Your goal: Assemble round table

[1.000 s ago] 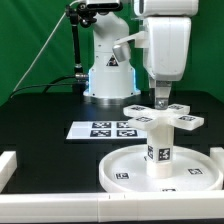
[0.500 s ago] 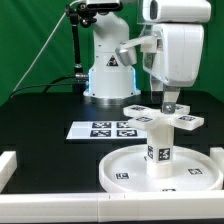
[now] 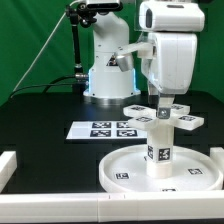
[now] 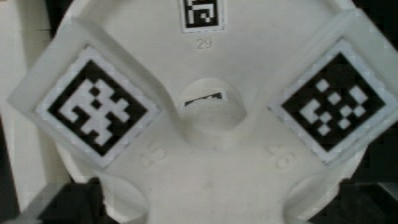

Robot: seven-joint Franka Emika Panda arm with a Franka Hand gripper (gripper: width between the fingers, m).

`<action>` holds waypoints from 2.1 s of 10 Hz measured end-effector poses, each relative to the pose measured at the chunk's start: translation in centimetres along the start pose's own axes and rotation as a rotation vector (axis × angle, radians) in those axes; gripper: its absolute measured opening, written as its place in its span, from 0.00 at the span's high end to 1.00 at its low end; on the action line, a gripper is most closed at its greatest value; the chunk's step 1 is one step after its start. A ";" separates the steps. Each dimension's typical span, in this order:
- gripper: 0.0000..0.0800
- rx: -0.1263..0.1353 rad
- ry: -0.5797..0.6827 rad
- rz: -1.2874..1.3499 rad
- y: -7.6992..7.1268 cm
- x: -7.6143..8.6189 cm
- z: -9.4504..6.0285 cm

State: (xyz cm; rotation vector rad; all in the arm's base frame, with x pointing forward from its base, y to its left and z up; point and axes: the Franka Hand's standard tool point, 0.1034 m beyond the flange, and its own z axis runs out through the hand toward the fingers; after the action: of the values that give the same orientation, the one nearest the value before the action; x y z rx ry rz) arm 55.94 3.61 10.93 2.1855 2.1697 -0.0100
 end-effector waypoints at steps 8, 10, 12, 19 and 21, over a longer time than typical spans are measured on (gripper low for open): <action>0.35 0.010 -0.004 0.047 0.1 0.1 0.9; 0.45 0.010 -0.004 0.051 0.1 0.1 0.9; 0.45 0.010 -0.004 0.091 0.1 0.1 0.9; 0.45 0.013 -0.005 0.659 0.0 0.0 0.8; 0.45 0.012 -0.006 0.824 0.0 0.1 0.8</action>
Offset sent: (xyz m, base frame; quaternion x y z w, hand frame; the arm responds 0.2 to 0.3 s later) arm 0.0105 0.0087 -0.0038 -0.0002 -0.0076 -0.0064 1.0000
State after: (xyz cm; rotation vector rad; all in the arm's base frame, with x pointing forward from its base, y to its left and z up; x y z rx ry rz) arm 56.01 3.63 10.10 2.8782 1.1149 0.0103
